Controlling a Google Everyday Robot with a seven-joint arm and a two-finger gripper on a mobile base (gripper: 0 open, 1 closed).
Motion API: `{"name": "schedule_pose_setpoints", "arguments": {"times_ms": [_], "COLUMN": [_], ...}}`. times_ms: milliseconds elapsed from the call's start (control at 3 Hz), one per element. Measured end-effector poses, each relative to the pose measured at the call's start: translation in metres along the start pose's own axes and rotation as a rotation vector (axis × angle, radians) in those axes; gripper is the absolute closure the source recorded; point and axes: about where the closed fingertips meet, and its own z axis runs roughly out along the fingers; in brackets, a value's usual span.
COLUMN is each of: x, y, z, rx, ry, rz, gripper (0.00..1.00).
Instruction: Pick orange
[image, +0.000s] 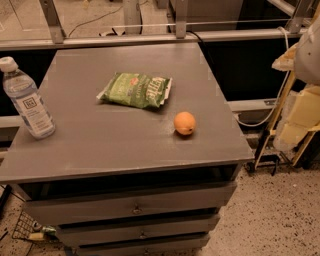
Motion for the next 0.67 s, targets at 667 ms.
{"name": "schedule_pose_setpoints", "arguments": {"times_ms": [667], "x": [-0.018], "y": [-0.008], "z": [0.014], "rx": [-0.003], "ry": [-0.085], "rz": [0.004], "gripper": [0.0]}}
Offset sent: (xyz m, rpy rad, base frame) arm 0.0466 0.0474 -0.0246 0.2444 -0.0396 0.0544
